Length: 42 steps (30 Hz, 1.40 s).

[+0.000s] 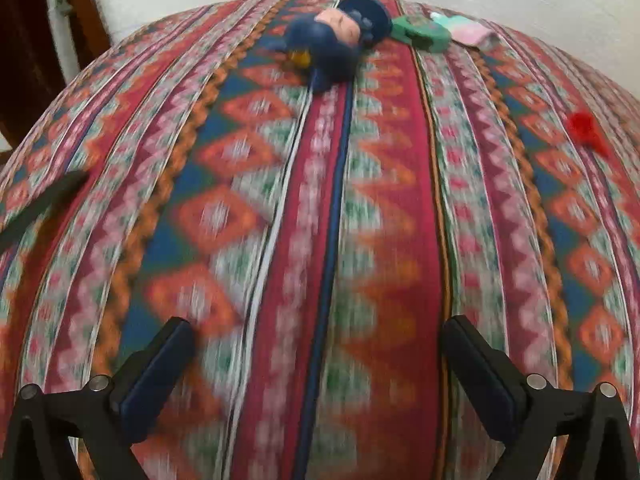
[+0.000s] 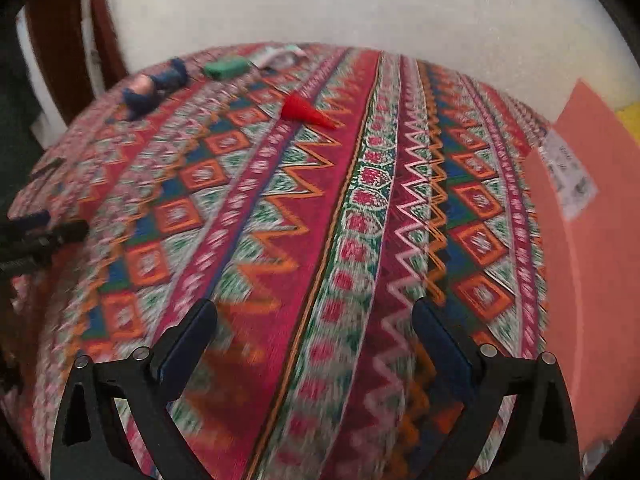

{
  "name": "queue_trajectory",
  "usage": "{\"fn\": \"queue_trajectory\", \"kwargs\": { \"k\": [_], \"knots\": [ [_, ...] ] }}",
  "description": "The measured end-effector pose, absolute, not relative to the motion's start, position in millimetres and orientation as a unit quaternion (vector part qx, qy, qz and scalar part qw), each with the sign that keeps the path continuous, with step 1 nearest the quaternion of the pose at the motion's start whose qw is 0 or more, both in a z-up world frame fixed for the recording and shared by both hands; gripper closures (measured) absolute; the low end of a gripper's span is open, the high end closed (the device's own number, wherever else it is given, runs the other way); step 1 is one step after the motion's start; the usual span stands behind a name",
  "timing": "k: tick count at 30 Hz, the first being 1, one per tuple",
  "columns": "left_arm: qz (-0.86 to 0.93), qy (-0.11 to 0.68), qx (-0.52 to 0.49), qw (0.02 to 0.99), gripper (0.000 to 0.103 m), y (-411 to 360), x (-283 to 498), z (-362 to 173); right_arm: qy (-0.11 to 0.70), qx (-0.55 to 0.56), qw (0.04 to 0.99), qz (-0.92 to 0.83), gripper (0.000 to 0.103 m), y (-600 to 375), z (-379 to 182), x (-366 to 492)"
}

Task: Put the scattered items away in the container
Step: 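Swing both open tools back over the blue doll and red cone, then grasp the blue doll figure with left tool while right tool grasps red cone, then carry the blue doll with left tool while right tool carries red cone to pink box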

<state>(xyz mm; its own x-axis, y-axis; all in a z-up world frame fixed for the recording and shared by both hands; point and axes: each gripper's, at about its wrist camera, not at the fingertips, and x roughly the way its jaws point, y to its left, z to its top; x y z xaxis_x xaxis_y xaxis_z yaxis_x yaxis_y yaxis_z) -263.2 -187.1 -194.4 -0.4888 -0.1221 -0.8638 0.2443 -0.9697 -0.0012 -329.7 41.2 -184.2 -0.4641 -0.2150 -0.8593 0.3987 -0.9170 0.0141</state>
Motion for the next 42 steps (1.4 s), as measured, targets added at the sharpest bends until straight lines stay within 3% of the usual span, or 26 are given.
{"fn": "queue_trajectory", "kwargs": {
  "k": [15,17,20,21,22,25,32,42],
  "knots": [
    [-0.887,0.054,0.442,0.123,0.0,-223,-397,-197,0.116,0.422,0.207,-0.875,0.003,-10,-186,-462],
    [-0.89,0.058,0.436,0.124,0.0,-222,-409,-196,0.117,0.415,0.208,-0.878,0.009,-15,-185,-471],
    [-0.897,0.055,0.426,0.107,0.01,-215,-417,-195,0.125,0.405,0.213,-0.88,0.036,-20,-184,-472],
    [-0.899,0.048,0.423,0.102,0.02,-212,-417,-194,0.133,0.399,0.217,-0.881,0.054,-23,-183,-469],
    [-0.902,0.04,0.419,0.096,0.037,-208,-418,-193,0.14,0.394,0.221,-0.881,0.069,-25,-182,-466],
    [-0.905,0.008,0.415,0.093,0.037,-193,-415,-190,0.193,0.377,0.2,-0.883,0.072,-41,-182,-455],
    [-0.9,0.032,0.429,0.07,0.037,-180,-357,-189,0.155,0.408,0.204,-0.876,0.072,-21,-178,-431],
    [-0.893,0.014,0.448,0.053,0.037,-143,-247,-187,0.15,0.43,0.212,-0.865,0.072,14,-182,-308]
  ]
}}
